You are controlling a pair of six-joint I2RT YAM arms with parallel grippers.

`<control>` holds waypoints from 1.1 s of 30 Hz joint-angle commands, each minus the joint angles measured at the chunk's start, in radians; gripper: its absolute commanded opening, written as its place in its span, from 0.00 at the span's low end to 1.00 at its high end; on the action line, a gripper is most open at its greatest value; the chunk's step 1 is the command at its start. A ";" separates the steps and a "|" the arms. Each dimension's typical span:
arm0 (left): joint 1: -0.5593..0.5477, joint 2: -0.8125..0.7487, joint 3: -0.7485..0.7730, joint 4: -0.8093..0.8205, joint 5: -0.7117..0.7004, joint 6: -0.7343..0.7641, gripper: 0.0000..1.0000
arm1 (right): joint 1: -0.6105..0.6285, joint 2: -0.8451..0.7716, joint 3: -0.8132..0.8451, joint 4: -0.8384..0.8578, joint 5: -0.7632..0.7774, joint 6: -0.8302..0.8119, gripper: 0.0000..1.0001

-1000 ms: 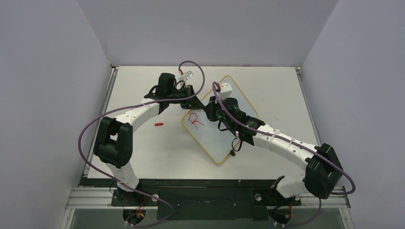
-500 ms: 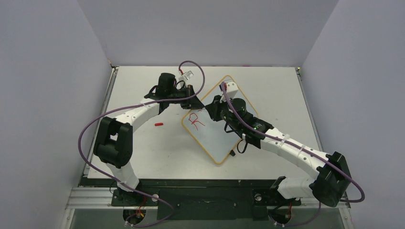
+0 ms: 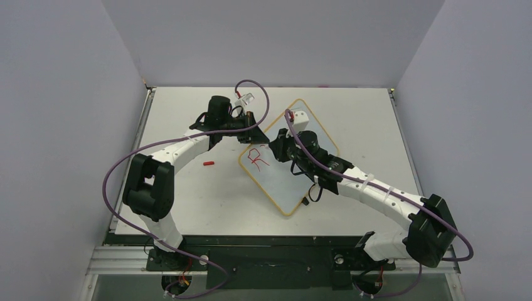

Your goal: Write a sentence on the whiteboard

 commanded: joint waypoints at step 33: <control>-0.017 -0.054 0.016 0.048 0.056 0.019 0.00 | 0.002 -0.074 -0.164 0.008 0.012 0.018 0.00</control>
